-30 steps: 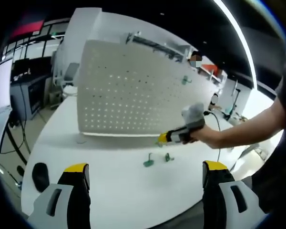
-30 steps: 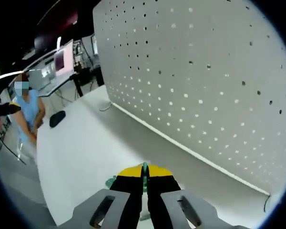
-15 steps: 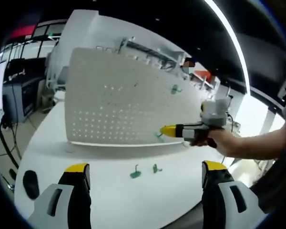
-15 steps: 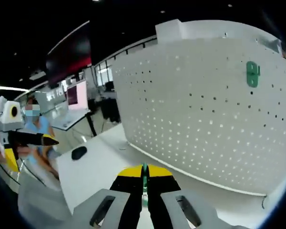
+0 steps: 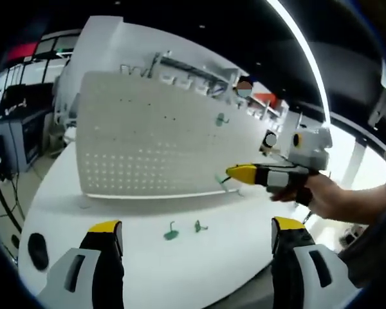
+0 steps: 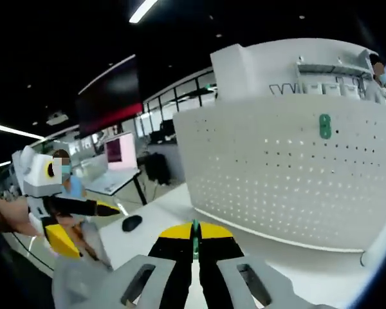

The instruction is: Insert the hook assembly into the mounting plate slot until the hook locks in place.

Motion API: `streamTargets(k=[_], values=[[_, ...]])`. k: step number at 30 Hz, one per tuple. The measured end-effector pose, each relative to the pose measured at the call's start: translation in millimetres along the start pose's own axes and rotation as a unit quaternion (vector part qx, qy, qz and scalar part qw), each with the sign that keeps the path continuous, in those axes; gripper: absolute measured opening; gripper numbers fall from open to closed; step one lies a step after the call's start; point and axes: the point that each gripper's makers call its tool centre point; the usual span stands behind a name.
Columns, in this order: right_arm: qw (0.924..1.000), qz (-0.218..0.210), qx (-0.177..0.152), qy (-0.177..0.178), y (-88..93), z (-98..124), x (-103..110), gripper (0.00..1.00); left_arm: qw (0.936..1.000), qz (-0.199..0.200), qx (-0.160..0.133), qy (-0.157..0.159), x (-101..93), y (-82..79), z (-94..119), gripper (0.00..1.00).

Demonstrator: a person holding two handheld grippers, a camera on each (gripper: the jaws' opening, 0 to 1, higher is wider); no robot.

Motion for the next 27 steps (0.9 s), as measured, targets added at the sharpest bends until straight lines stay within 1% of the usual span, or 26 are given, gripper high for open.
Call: streamTargets(k=[3, 5, 7, 9, 11, 15, 18, 20, 25, 27], values=[[0.9999, -0.010, -0.011, -0.007, -1.8, 7, 13, 0.00, 1.0000, -0.004, 0.000, 0.002, -2.5, -0.2, -1, 0.95], [0.9997, -0.015, -0.018, -0.010, -2.8, 11, 22, 0.00, 0.9998, -0.020, 0.001, -0.001, -4.2, -0.2, -1, 0.93], [0.9994, -0.021, -0.024, -0.014, -3.3, 14, 30, 0.00, 0.9997, -0.023, 0.004, 0.000, -4.6, 1.0, -2, 0.90], [0.9990, -0.028, -0.028, -0.019, -3.9, 16, 37, 0.00, 0.9999, -0.009, 0.001, 0.008, -6.9, 1.4, -2, 0.88], [0.9989, -0.025, -0.032, -0.022, -5.1, 18, 45, 0.00, 0.9999, 0.002, -0.001, 0.012, -8.6, 1.9, -3, 0.85], [0.9983, -0.028, -0.039, -0.033, -7.4, 18, 59, 0.00, 0.9999, 0.003, -0.002, 0.016, -11.1, 2.2, -2, 0.80], [0.9978, -0.024, -0.044, -0.042, -8.5, 19, 73, 0.00, 0.9997, 0.011, -0.005, 0.023, -14.1, 1.6, -1, 0.76], [0.9972, -0.028, -0.048, -0.051, -9.1, 18, 81, 0.00, 0.9994, 0.019, -0.009, 0.028, -15.5, 0.2, 0, 0.73], [0.9961, -0.026, -0.056, -0.063, -11.2, 18, 95, 0.00, 0.9984, 0.034, -0.016, 0.041, -17.9, -1.1, 2, 0.61], [0.9957, -0.028, -0.057, -0.067, -11.5, 18, 99, 0.00, 0.9980, 0.039, -0.019, 0.046, -20.1, -1.8, 3, 0.58]])
Point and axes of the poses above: the point that each gripper's makers call its tool centre point, and the gripper's own axes: z roughly backward along the fingers, x roughly to its left, y roughly out of its underside, and after that the axes turned 1 degree about -z, right-handed
